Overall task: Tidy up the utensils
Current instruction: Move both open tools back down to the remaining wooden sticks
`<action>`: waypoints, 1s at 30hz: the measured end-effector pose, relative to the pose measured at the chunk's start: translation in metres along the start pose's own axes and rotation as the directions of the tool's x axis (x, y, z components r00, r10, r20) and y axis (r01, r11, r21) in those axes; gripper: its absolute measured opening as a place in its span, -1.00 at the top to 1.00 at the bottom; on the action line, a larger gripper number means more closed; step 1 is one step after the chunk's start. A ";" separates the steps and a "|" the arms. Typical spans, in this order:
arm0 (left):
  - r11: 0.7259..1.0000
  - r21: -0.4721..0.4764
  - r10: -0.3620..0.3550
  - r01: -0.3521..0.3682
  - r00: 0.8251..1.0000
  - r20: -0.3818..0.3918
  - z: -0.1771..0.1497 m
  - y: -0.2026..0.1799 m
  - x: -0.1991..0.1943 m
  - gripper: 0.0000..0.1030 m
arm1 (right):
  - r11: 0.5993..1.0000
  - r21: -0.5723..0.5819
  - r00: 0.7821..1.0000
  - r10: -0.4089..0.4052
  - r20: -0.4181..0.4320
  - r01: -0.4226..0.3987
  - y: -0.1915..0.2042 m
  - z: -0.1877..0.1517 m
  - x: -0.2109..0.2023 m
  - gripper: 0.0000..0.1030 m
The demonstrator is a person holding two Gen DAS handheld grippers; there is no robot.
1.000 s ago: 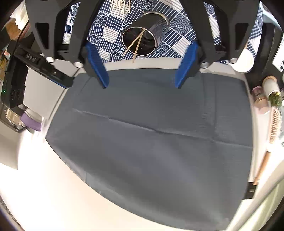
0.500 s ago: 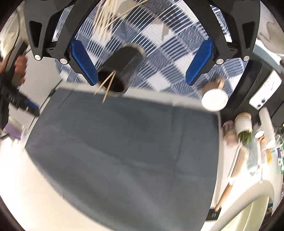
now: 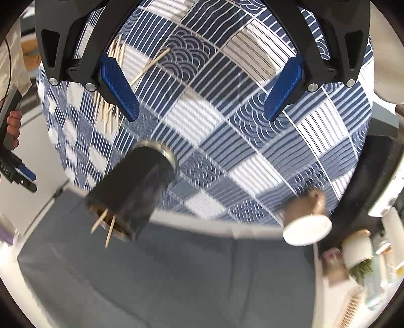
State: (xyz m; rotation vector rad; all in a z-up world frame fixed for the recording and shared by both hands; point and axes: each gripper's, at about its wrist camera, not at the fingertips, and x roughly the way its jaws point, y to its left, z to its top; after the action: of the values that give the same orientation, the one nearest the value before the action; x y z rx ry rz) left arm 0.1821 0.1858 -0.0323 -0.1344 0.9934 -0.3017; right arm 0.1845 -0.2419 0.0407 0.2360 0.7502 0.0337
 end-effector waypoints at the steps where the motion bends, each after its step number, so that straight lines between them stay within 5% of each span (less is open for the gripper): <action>1: 1.000 0.015 -0.005 0.005 1.000 -0.017 -0.001 -0.003 0.004 -0.88 | 1.000 0.025 1.000 -0.014 -0.017 0.014 -0.005 -0.008 0.004 -0.71; 10: 0.973 0.213 -0.052 0.094 0.980 -0.191 -0.009 -0.042 0.050 -0.88 | 0.984 0.115 0.985 -0.125 -0.122 0.139 -0.018 -0.069 0.017 -0.71; 22: 0.864 0.435 -0.083 0.253 0.924 -0.374 -0.036 -0.097 0.098 -0.88 | 0.959 0.174 0.955 -0.182 -0.235 0.225 0.006 -0.136 0.018 -0.71; 30: 0.796 0.534 -0.056 0.285 0.913 -0.404 -0.038 -0.122 0.117 -0.88 | 0.958 0.168 0.931 -0.171 -0.322 0.234 0.032 -0.178 0.031 -0.71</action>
State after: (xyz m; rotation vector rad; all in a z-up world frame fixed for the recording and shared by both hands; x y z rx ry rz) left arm 0.1863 0.0343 -0.1169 0.4173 1.2208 -0.8187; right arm 0.0882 -0.1719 -0.0983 0.3525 1.0856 -0.2101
